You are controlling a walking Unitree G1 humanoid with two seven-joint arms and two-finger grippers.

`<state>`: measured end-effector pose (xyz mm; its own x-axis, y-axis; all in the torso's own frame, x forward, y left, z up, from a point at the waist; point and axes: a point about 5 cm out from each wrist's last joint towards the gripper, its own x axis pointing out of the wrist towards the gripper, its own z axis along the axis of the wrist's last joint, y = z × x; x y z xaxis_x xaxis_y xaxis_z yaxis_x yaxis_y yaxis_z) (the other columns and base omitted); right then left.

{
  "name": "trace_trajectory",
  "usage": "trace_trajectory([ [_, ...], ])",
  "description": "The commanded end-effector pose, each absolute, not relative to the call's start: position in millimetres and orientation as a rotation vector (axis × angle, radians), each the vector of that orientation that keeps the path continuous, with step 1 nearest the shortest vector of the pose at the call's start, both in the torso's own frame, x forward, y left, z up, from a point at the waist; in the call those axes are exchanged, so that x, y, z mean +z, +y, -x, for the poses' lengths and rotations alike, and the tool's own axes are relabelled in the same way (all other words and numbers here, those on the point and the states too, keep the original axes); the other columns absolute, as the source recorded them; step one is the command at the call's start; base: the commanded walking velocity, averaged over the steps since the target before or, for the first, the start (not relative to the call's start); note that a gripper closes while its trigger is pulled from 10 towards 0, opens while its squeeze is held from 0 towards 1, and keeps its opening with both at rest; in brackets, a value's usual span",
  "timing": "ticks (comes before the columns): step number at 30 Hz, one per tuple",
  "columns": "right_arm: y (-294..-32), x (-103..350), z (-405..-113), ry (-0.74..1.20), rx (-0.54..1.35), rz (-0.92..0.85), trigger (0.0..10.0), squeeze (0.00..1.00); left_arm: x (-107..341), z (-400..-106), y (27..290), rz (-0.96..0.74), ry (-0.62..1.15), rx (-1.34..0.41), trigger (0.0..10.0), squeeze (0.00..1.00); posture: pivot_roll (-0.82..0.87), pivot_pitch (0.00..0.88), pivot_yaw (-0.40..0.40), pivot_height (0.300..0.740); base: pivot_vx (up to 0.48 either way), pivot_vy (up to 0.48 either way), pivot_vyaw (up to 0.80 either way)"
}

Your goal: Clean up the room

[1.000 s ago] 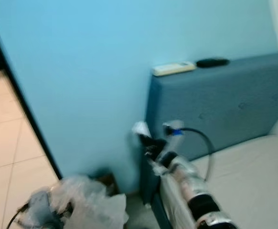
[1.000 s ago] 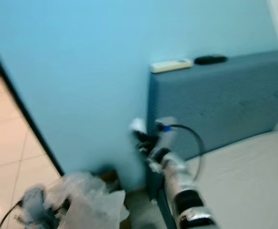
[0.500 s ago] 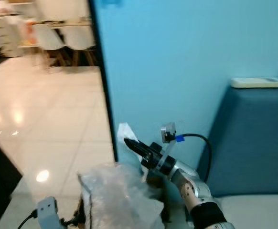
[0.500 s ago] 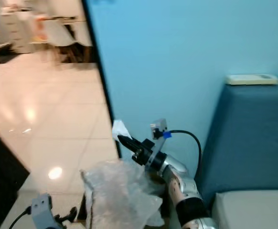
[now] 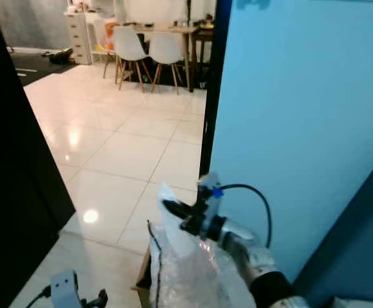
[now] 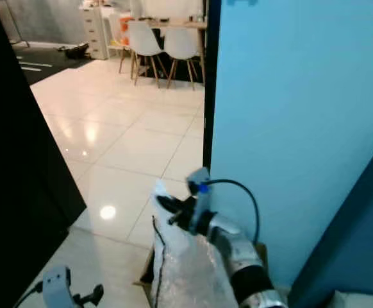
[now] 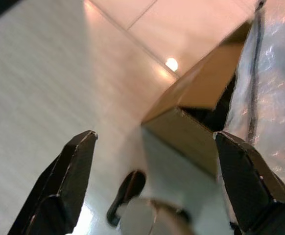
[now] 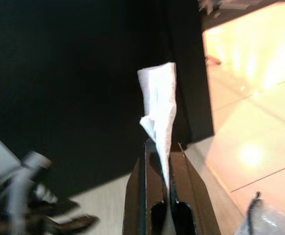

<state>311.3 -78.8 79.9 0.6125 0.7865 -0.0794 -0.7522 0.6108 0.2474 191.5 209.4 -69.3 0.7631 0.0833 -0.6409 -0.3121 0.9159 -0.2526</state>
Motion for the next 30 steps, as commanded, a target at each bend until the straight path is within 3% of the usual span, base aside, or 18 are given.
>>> trace_trajectory([
  [1,-80.3,71.6,-314.8,0.235,0.813,-0.139,10.0,0.00,-73.5,-183.8,210.2,0.362,0.699,0.218,10.0,0.00,-0.02,0.000,-0.011,0.692,0.000,0.000,0.00],
  [6,-81.2,66.8,-318.0,0.269,0.762,-0.088,10.0,0.00,-69.0,-192.6,207.2,0.368,0.669,0.184,10.0,0.00,-0.02,0.000,-0.009,0.692,0.000,0.000,0.00],
  [14,-79.5,61.2,-318.2,0.283,0.739,-0.032,10.0,0.00,-62.2,-206.6,202.9,0.363,0.642,0.148,10.0,0.00,-0.02,0.000,-0.008,0.692,0.000,-0.470,0.00],
  [23,-75.5,49.8,-314.8,0.327,0.741,0.094,10.0,0.00,-56.8,-217.2,194.8,0.393,0.606,0.119,10.0,0.00,-0.02,0.000,-0.016,0.692,0.000,0.000,0.00],
  [30,-57.8,42.9,-309.8,0.354,0.820,0.192,10.0,0.00,-52.0,-224.9,188.2,0.392,0.575,0.083,10.0,0.00,-0.01,0.000,-0.021,0.692,0.000,0.000,0.00],
])
